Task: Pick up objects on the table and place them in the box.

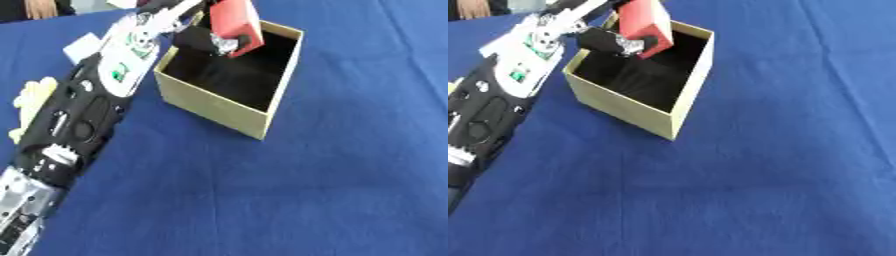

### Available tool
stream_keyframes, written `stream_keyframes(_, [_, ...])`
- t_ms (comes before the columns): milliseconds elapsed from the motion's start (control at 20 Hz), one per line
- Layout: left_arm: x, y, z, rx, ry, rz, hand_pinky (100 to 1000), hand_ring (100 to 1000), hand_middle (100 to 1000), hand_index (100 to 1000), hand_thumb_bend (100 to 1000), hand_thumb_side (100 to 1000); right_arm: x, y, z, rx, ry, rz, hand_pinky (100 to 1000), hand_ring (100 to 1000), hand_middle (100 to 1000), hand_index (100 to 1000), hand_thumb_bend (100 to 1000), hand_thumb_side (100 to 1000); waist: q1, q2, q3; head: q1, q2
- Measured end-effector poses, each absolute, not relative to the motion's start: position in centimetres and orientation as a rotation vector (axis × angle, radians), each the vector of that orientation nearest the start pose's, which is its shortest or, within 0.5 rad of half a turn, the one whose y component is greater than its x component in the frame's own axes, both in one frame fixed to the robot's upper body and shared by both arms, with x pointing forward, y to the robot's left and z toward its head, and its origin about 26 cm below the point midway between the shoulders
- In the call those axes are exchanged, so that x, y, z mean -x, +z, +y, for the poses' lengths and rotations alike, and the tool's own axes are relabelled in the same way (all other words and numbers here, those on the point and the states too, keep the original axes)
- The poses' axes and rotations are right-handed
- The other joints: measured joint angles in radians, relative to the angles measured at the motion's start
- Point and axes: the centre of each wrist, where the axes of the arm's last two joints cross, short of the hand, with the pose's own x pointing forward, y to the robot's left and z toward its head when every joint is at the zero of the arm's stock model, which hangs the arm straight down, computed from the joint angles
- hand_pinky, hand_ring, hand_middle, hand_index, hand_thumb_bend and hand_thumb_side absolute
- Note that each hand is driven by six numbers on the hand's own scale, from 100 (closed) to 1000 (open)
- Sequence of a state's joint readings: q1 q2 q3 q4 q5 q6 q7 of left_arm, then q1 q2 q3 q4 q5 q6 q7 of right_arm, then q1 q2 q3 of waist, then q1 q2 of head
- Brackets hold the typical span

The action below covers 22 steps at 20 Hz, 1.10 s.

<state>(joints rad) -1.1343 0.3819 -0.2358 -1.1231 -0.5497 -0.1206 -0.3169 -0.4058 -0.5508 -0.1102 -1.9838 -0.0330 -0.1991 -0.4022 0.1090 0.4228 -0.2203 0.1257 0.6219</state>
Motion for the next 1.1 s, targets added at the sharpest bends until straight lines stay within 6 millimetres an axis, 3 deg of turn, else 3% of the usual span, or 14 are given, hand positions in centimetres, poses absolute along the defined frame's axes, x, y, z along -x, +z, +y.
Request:
stream_keyframes(300, [-46.5,30.0,18.3,-0.694,-1.459,-1.921,850,802,773,865,758,502,-30.2,26.5,-30.7,-0.661,-0.036,3.514,849,741,665,779,100,849,0.001,0.0,0.005,-0.004,0.0])
stream_keyframes(400, [-46.5,30.0,18.3,-0.726,-1.475,-1.908,860,825,799,891,818,516,-30.2,26.5,-30.7,-0.661,-0.036,3.514,850,741,665,779,100,848,0.001,0.0,0.005,-0.005,0.001])
stream_keyframes(500, [-46.5,30.0,18.3,-0.762,-1.478,-1.897,865,838,823,913,938,563,-30.2,26.4,-30.7,-0.661,-0.036,3.515,850,741,665,779,100,848,0.0,0.0,0.007,-0.006,0.001])
stream_keyframes(550, [-46.5,30.0,18.3,-0.778,-1.474,-1.895,865,839,825,915,946,567,-30.2,26.4,-30.7,-0.662,-0.036,3.515,850,741,665,779,100,848,0.0,0.0,0.008,-0.006,0.001])
stream_keyframes(700, [-46.4,30.0,18.5,-0.808,-1.442,-1.902,856,830,808,899,879,550,-30.2,26.4,-30.7,-0.662,-0.036,3.516,850,741,665,779,100,848,-0.001,0.0,0.011,-0.006,0.002])
stream_keyframes(850, [-46.2,30.3,18.5,-0.814,-1.398,-1.943,836,804,779,872,732,538,-30.2,26.3,-30.7,-0.664,-0.037,3.517,851,741,665,779,100,847,-0.001,-0.001,0.015,-0.007,0.003])
stream_keyframes(1100, [-45.3,31.7,18.6,-0.776,-1.289,-2.049,813,775,746,841,670,561,-30.1,25.8,-31.0,-0.682,-0.037,3.531,851,741,665,779,100,846,-0.007,-0.011,0.032,-0.02,0.018])
